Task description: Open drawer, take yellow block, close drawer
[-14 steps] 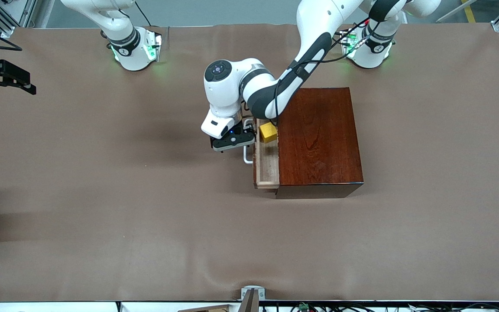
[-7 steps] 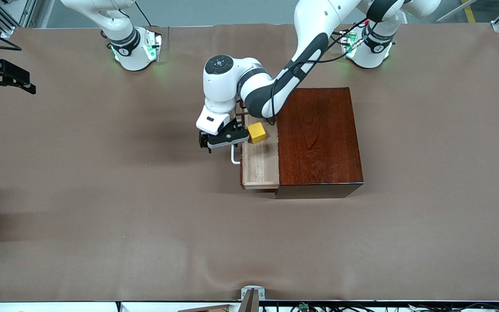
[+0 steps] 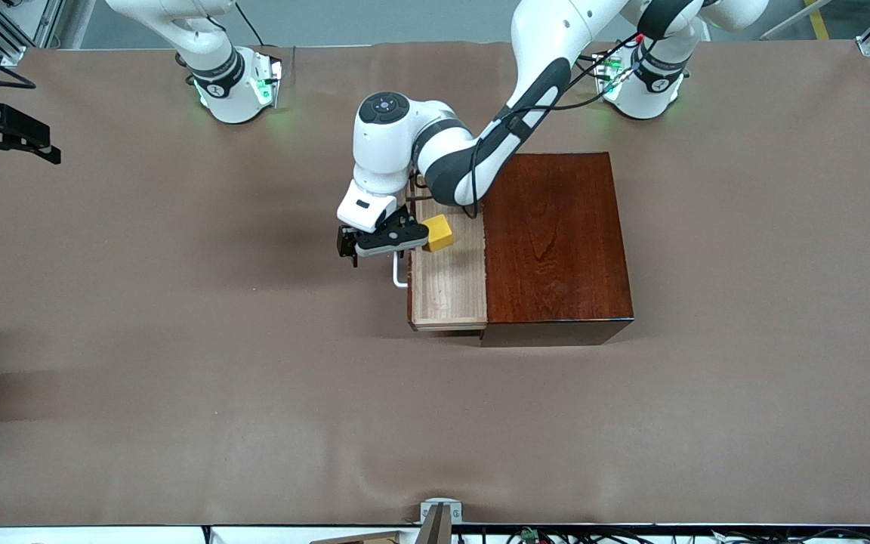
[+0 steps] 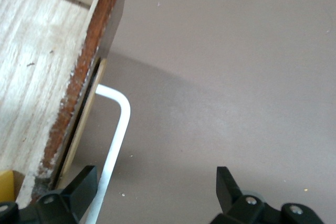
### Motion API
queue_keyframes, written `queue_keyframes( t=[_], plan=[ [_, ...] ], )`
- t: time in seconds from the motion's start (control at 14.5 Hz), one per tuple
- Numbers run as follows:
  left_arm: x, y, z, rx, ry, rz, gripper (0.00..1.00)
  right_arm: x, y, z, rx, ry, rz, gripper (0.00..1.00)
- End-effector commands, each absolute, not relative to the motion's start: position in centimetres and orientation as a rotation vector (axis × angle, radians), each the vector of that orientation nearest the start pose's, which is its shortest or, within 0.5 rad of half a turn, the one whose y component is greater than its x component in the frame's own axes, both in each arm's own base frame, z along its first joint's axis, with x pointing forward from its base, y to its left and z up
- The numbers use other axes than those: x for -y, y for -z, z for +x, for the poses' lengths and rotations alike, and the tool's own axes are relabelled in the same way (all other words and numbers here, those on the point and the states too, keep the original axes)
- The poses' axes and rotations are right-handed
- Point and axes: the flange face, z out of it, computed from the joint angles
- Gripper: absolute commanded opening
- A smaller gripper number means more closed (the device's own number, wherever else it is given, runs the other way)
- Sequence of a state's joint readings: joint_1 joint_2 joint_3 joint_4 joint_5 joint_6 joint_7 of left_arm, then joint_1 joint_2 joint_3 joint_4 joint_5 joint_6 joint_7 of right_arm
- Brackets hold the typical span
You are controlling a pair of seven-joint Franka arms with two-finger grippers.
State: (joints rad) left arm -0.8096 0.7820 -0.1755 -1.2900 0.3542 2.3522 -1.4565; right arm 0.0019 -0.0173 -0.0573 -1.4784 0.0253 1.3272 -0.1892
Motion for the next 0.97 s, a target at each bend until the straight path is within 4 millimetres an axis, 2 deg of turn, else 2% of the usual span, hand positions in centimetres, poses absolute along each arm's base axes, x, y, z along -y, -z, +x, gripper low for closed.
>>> queue_keyframes(
  t=[0.0,0.14,0.28,0.41,0.62,0.76,0.9],
  plan=[
    [61.6,-33.8,46.9,0.456,0.482,-3.277,1.0,3.4,-65.5,52.2,0.194,-0.205,-3.086,1.0],
    [60.6,-35.9,47.4,0.4,0.479,-3.247,1.0,4.2,-65.2,52.4,0.184,-0.214,-3.086,1.0],
    [58.6,-41.4,48.3,0.403,0.53,-3.231,1.0,4.6,-64.8,52.8,0.176,-0.223,-3.086,1.0],
    [54.5,-46.5,50.1,0.314,0.557,-3.187,1.0,4.6,-64.5,53.9,0.169,-0.222,-3.089,1.0],
    [47.5,-52.7,52.3,0.299,0.52,-3.083,1.0,4.4,-61.9,55.5,0.161,-0.284,-3.076,1.0],
    [42.4,-56.3,53.5,0.31,0.488,-3.024,1.0,3.7,-61.6,56.3,0.178,-0.246,-3.077,1.0],
    [36.8,-59.3,54.8,0.222,0.427,-2.981,1.0,3.5,-61.6,56.5,0.188,-0.228,-3.077,1.0]
  ],
)
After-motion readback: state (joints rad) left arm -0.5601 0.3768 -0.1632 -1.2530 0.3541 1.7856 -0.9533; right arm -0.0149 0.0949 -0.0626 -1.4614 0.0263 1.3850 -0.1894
